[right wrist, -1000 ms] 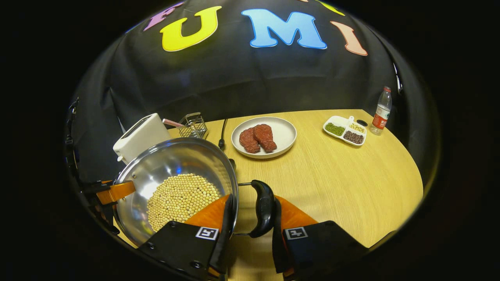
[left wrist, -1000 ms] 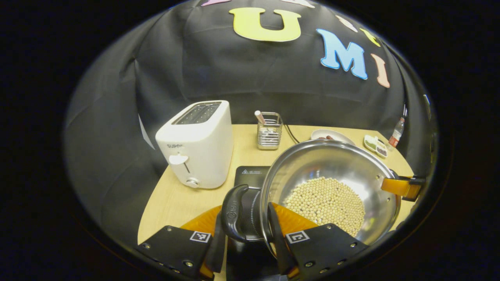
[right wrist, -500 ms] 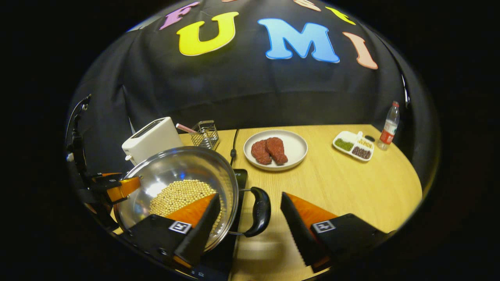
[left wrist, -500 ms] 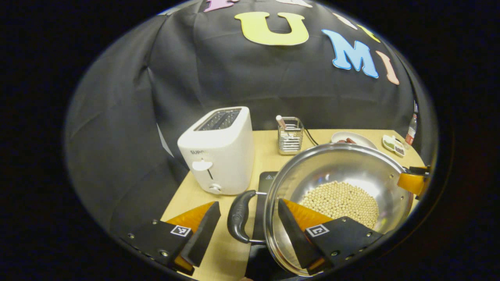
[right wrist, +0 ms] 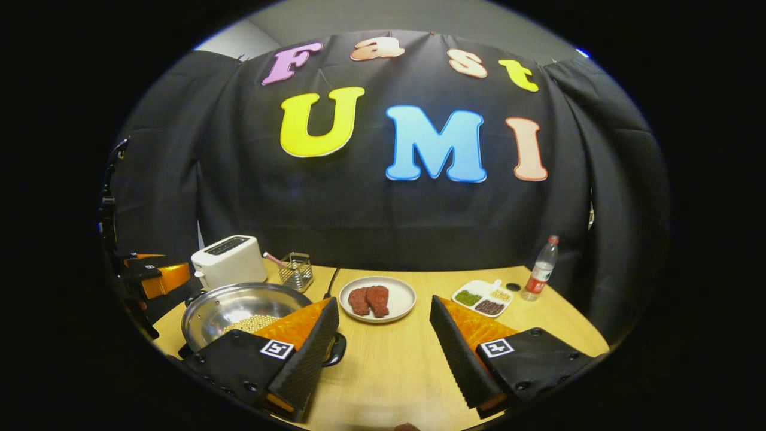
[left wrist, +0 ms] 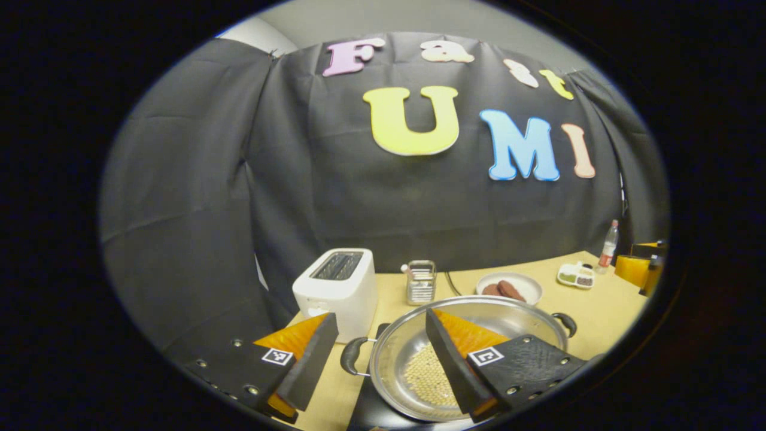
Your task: First push the handle of the pot to place it horizontally, then grasp the pot with both hands and set it on the induction cooktop.
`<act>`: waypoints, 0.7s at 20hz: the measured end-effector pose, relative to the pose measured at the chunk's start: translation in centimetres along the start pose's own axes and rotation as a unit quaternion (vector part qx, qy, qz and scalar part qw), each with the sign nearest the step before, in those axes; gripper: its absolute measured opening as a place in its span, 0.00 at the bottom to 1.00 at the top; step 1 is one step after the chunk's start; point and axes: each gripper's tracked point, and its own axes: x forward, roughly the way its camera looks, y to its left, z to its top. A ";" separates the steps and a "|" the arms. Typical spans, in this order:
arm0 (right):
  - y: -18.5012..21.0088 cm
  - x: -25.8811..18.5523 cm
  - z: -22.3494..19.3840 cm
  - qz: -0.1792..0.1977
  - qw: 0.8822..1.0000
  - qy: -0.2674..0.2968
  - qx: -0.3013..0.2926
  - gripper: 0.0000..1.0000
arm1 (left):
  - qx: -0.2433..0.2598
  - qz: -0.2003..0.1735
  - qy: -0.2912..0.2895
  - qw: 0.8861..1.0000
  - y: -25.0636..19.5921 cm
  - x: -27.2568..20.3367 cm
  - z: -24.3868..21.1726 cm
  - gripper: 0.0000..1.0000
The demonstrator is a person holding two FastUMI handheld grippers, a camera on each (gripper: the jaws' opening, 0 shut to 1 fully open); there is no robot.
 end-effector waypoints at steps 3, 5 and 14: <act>-3.5 -3.8 2.9 -0.010 0.998 -0.052 -0.030 0.98 | -0.005 -0.003 -0.040 0.999 -3.9 -4.6 4.0 0.88; -5.6 -6.6 4.0 -0.011 0.996 -0.076 -0.041 0.98 | -0.021 -0.004 -0.057 0.998 -6.8 -7.9 6.2 0.88; -14.5 -16.4 5.9 -0.008 0.990 -0.137 -0.030 0.96 | -0.051 -0.017 -0.152 0.987 -18.0 -19.9 14.8 0.92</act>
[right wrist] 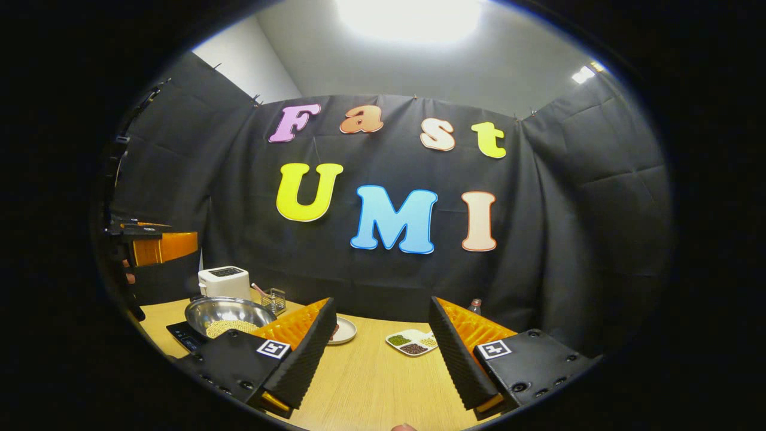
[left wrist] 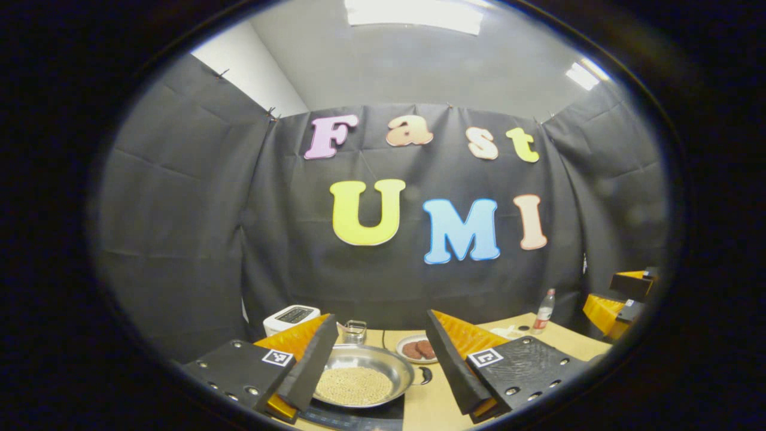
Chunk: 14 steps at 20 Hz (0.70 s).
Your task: First push the handle of the pot to place it horizontally, then grasp the pot with both hands and set it on the induction cooktop.
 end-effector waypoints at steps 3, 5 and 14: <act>-2.4 -2.4 0.8 -0.017 1.000 -0.002 0.011 0.98 | 0.006 -0.011 -0.031 0.999 -2.1 -2.3 2.9 0.87; -3.1 -3.7 2.1 -0.027 0.999 -0.010 0.016 0.98 | 0.018 -0.021 -0.040 0.999 -2.8 -3.8 4.1 0.87; -2.1 -7.1 4.5 -0.056 0.998 -0.022 0.024 0.96 | 0.014 -0.021 -0.031 0.999 0.3 -7.1 4.4 0.87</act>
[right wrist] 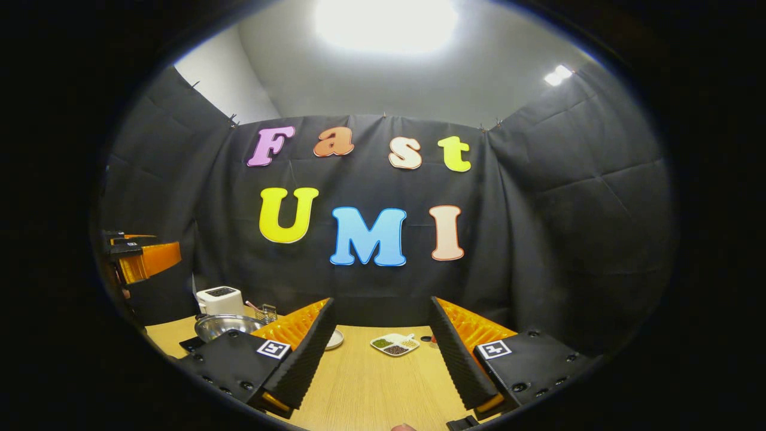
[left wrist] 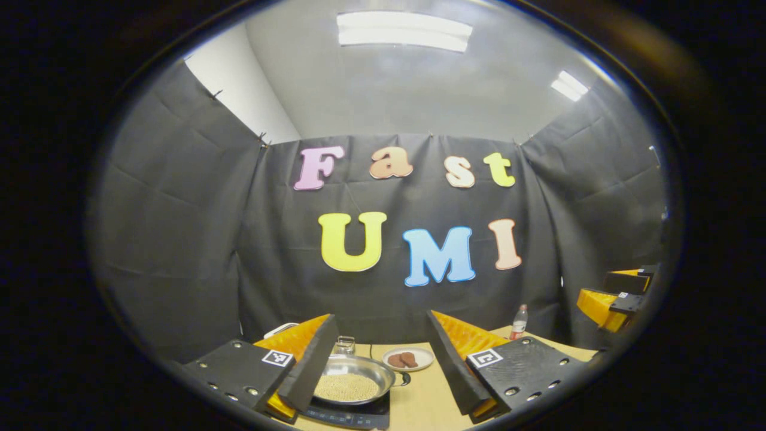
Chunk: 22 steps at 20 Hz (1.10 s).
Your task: First push the handle of the pot to place it horizontally, then grasp the pot with both hands and set it on the induction cooktop.
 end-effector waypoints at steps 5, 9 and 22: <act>0.6 -0.6 -0.7 -0.003 1.000 0.011 -0.003 0.97 | -0.016 0.023 0.012 1.000 3.1 -0.7 -1.0 0.87; 0.6 -0.8 -0.4 -0.005 1.000 0.008 -0.007 0.98 | -0.016 0.031 0.014 0.999 4.2 -1.2 -1.2 0.87; 0.0 -0.4 -0.2 -0.008 1.000 0.005 -0.012 0.98 | 0.004 0.022 0.006 1.000 3.9 -1.1 -0.5 0.87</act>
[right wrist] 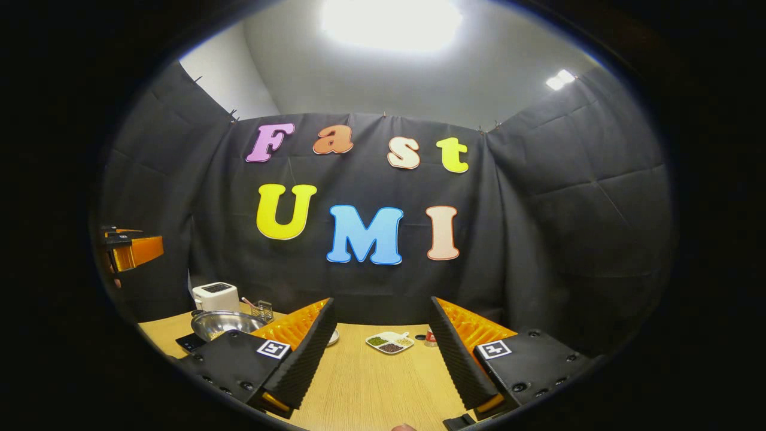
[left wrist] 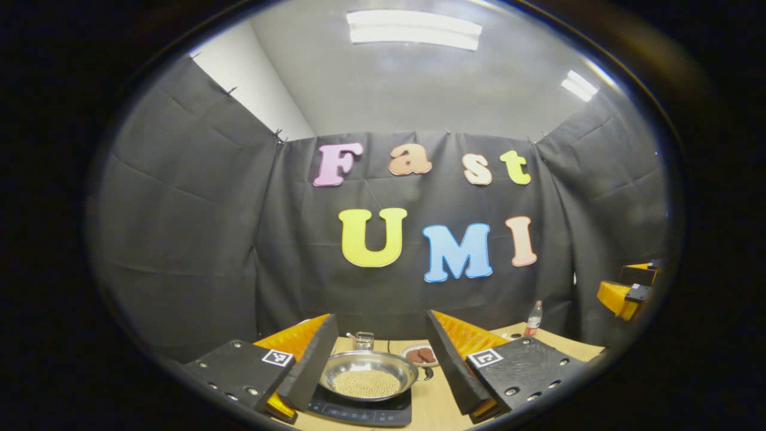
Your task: First push the handle of the pot to place it horizontally, then grasp the pot with both hands and set it on the induction cooktop.
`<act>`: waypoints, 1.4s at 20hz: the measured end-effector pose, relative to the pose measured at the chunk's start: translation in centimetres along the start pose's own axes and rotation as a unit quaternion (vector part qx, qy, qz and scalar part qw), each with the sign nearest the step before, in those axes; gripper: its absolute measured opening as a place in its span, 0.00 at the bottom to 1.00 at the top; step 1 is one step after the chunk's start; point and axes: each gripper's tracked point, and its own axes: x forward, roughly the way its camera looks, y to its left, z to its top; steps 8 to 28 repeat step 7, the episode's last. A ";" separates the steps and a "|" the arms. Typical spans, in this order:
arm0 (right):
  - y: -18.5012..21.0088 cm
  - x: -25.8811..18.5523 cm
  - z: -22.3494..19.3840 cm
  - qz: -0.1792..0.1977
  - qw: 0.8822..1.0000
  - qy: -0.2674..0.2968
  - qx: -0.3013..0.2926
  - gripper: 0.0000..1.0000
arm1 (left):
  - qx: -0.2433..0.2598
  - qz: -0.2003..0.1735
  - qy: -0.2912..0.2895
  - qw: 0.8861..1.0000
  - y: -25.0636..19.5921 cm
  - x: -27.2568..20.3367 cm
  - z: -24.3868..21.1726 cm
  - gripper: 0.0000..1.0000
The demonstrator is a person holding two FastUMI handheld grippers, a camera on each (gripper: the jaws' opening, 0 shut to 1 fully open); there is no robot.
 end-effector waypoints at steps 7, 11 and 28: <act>0.1 0.2 0.3 0.003 1.000 -0.005 -0.001 0.97 | 0.008 0.001 -0.005 1.000 -0.1 0.1 0.4 0.87; 0.1 0.2 0.3 0.003 1.000 -0.005 -0.001 0.97 | 0.008 0.001 -0.005 1.000 -0.1 0.1 0.4 0.87; 0.1 0.2 0.3 0.003 1.000 -0.005 -0.001 0.97 | 0.008 0.001 -0.005 1.000 -0.1 0.1 0.4 0.87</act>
